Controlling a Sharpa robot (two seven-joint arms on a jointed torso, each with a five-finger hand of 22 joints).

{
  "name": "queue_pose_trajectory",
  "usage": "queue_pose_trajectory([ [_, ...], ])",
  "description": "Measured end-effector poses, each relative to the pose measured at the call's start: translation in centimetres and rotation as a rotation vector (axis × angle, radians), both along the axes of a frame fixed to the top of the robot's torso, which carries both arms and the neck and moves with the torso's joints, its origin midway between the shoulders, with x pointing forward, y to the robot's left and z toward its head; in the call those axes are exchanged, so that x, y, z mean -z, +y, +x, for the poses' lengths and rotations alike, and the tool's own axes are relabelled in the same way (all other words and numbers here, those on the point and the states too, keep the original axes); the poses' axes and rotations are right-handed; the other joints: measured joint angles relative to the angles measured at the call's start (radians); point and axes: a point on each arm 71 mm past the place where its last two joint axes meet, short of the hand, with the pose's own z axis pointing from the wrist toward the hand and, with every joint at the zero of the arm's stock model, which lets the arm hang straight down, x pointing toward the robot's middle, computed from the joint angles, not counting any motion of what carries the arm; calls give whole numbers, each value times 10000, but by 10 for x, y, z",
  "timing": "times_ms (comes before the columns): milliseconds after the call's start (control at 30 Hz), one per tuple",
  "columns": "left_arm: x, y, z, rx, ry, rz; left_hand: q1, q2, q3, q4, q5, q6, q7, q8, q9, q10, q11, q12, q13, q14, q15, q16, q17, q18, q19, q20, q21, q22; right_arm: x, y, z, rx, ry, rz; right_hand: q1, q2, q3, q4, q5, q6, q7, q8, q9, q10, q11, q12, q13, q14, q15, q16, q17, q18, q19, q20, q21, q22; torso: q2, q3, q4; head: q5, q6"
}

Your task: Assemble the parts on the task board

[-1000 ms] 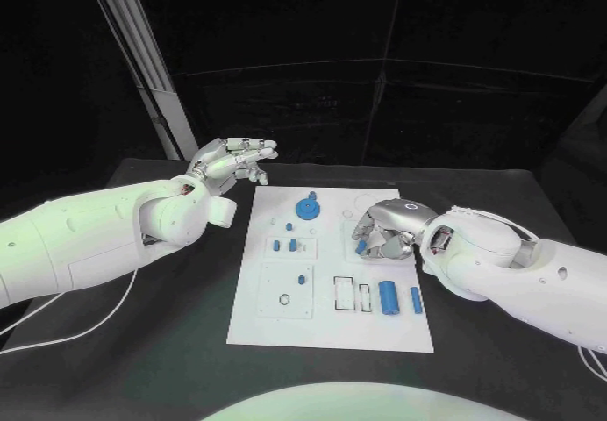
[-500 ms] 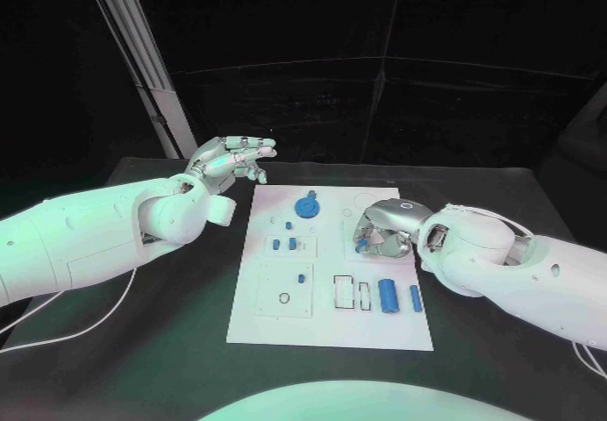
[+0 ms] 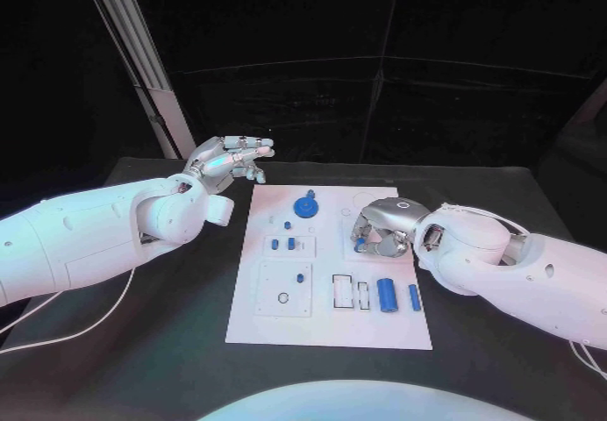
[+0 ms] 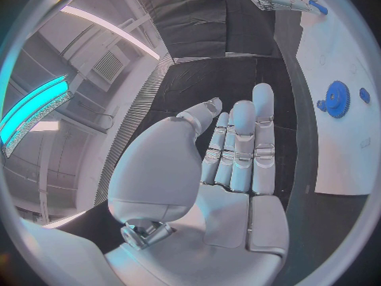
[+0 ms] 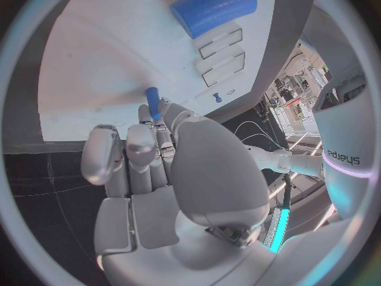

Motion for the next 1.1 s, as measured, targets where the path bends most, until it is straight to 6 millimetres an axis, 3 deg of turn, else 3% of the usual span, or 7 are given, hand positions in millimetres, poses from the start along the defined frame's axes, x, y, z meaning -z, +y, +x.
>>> queue_pose_trajectory([
  [267, 0, 1, 0, -9, 14, 11, 0, 0, 0, 0, 0, 0, 0, 0, 0, 0, 0, 0, 1, 0, 0, 0, 0, 0, 0, 0, 0, 1, -6, 3, -6, -116, -294, 295, -3, -107, 404, -214, 54, 218, 40, 0, 1, 134, 96, -43, 44, 0, 1, 224, 252, 1, 182, 1, 189, 289, -11, 1, -8, -15, 10],
  [667, 0, 2, 1, -51, 16, 30, 0, 0, 1, 1, 0, 0, 0, 0, 0, 0, 0, 38, 1, 0, 0, 0, -9, 0, 0, 0, -41, -7, -33, 4, -20, -257, -1049, 1399, 26, -156, 534, -286, 57, 217, 41, 0, 1, 142, 97, -120, 59, 0, 1, 264, 275, 1, 181, 1, 228, 323, -15, -3, 4, -34, 43],
  [833, 0, 2, 1, -49, 19, 31, 0, 0, 1, 1, 0, 0, 0, 0, 0, 0, 0, 38, 2, 0, 0, 0, -9, 0, 0, 0, -41, -6, -41, 20, -27, -676, -1140, 1958, 26, -156, 558, -310, 57, 252, 75, 0, 1, 181, 120, -153, 56, 1, 1, 263, 284, 0, 181, 1, 228, 323, -1, -2, 10, 42, 29],
  [1100, 1, 0, 1, -10, 21, 20, 0, 0, 1, 1, 0, 0, 0, 0, 0, 0, 0, 38, 2, 0, 0, 0, -8, 0, 0, 0, -41, -6, -47, 65, -37, -1775, -1003, 3009, -27, -209, 618, -316, 56, 252, 76, 1, 1, 186, 116, -156, 51, 0, 1, 305, 324, 0, 181, 1, 228, 357, 3, -12, 24, 201, -57],
])
